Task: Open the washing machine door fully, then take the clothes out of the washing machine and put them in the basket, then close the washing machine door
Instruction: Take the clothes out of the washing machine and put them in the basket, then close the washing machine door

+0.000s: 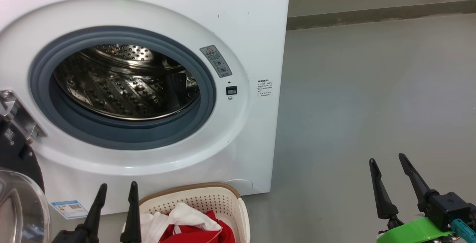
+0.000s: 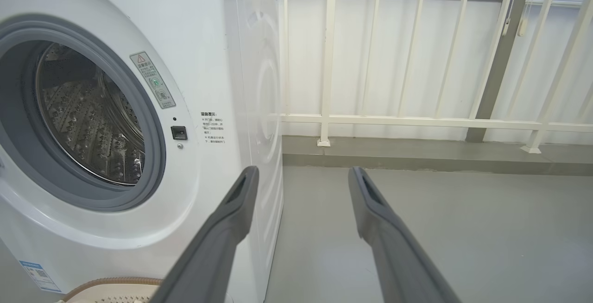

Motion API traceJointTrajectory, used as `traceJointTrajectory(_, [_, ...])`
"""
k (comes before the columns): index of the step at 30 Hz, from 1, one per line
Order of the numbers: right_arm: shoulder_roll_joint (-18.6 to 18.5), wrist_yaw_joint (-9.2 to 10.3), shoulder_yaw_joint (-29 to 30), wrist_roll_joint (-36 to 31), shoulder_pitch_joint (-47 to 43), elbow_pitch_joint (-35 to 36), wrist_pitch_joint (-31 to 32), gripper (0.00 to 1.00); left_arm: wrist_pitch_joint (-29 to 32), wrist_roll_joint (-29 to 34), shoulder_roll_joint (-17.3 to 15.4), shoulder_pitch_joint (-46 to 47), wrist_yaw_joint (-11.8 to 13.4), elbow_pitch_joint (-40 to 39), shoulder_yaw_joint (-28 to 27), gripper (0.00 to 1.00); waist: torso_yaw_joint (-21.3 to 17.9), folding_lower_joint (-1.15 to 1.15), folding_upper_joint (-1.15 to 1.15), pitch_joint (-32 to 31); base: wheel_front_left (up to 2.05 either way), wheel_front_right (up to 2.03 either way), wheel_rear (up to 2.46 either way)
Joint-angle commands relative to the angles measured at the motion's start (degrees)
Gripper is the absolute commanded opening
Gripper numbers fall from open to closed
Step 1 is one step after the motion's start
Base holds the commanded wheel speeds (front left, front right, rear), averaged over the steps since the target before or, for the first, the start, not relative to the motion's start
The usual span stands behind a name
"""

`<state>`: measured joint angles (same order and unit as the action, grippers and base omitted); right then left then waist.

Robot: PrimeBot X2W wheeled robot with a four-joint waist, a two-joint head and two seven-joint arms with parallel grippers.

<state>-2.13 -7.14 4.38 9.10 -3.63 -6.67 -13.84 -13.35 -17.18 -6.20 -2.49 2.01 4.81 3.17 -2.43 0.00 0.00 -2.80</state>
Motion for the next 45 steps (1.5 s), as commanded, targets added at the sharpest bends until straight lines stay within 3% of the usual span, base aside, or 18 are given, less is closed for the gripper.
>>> traceJointTrajectory(1, [-0.8,-0.35,-1.4,0.1,0.8,1.7,0.0,1.00,-0.1,0.2,-1.0,1.1,0.3,-1.6,-1.9,1.00,0.0,0.00,0.00,0.0,0.00,0.00,0.00])
traceJointTrajectory(11, [-0.8,-0.35,-1.1,0.4,0.7,1.4,0.1,1.00,0.0,0.6,-1.5,1.0,1.0,-2.1,-1.4,1.00,0.1,0.00,0.00,0.1,-0.47,0.47,0.00])
traceJointTrajectory(27, [-0.8,-0.35,-1.0,0.7,1.2,0.6,-0.1,1.00,0.4,0.1,-2.3,1.0,0.7,-3.1,-0.5,1.00,0.3,0.00,0.00,0.2,-1.45,1.45,0.00])
traceJointTrajectory(45, [-0.8,-0.35,-1.3,0.7,1.5,0.1,-0.3,1.00,0.6,1.3,-2.8,1.5,2.4,-3.4,0.5,1.00,1.2,0.00,0.00,0.6,-0.10,0.10,0.00])
